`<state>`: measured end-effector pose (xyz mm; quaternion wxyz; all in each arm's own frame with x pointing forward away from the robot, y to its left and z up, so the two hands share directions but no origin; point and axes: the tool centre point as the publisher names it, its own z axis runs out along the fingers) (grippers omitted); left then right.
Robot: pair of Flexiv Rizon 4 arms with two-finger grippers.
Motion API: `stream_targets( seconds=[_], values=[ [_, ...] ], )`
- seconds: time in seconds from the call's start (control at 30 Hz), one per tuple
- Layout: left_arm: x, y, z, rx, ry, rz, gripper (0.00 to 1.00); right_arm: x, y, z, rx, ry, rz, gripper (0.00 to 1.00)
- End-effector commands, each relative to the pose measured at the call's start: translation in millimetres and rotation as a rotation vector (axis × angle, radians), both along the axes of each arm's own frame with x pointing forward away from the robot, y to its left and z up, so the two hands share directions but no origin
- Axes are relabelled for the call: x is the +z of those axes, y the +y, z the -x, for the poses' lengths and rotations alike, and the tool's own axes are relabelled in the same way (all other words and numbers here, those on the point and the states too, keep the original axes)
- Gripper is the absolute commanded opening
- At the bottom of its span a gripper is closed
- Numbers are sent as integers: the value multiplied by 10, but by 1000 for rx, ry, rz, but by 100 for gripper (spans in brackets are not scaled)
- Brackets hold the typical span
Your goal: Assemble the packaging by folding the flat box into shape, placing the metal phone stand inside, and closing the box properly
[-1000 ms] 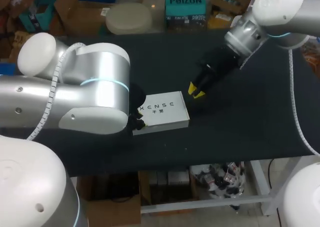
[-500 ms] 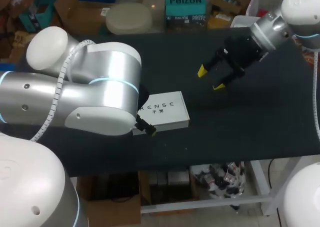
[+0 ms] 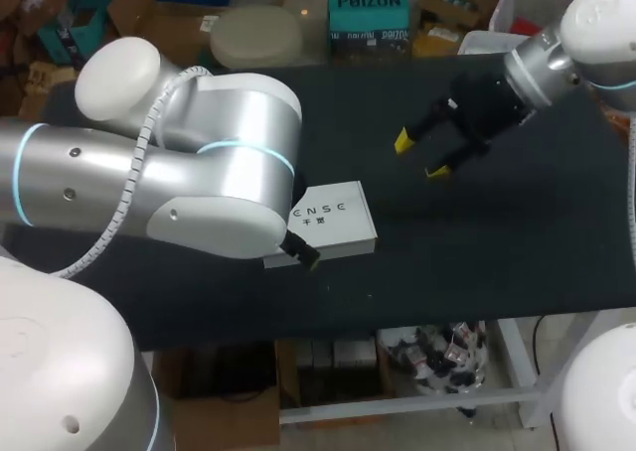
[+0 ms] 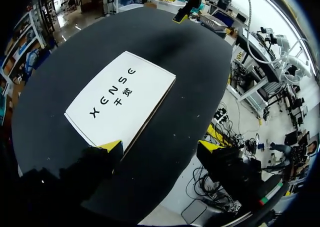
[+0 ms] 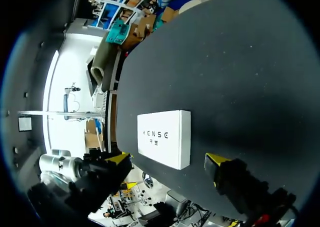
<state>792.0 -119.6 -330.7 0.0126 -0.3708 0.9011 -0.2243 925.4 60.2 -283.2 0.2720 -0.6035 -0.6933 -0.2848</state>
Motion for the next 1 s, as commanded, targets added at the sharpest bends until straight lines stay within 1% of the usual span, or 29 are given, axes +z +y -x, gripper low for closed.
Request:
stream_targets(
  seconds=[0.03,0.07,0.13,0.17,0.2,0.23,0.37,0.5,0.57,0.6,0.73,0.77,0.8,0.83,0.87,0.9,1.0],
  values=[
    [38,-95,28,78,34,-23,100,48,-222,92,-19,-101,-43,100],
    [33,-119,63,63,27,-29,100,64,-263,90,-9,-136,-50,100],
    [29,-146,100,137,43,-43,100,88,-341,79,-16,-190,-56,100],
    [20,-165,126,146,48,-53,100,96,-377,71,5,-218,-70,100],
    [14,-177,139,184,58,-56,100,100,-409,55,27,-240,-78,100],
    [3,-191,153,191,60,-60,100,100,-437,42,20,-263,-70,100],
    [-49,-209,195,211,84,-60,100,94,-546,6,29,-326,-78,100],
    [-113,-168,186,234,100,-51,100,89,-661,-20,38,-361,-94,100],
    [-159,-182,198,244,114,-54,100,88,-709,-23,41,-379,-85,100],
    [-190,-199,203,252,131,-56,100,84,-749,-34,48,-384,-87,100],
    [-279,-299,233,330,154,-74,100,64,-849,-82,109,-399,-102,100],
    [-296,-332,244,344,159,-80,100,58,-868,-92,144,-396,-109,100],
    [-315,-362,252,368,164,-86,100,52,-889,-108,154,-381,-105,100],
    [-334,-384,252,421,167,-94,100,52,-889,-108,154,-381,-105,100],
    [-358,-399,241,497,166,-118,100,52,-889,-108,154,-381,-105,100],
    [-382,-410,236,539,158,-140,100,52,-889,-108,154,-381,-105,100],
    [-382,-410,236,539,158,-140,100,52,-889,-108,154,-381,-105,100]
  ],
)
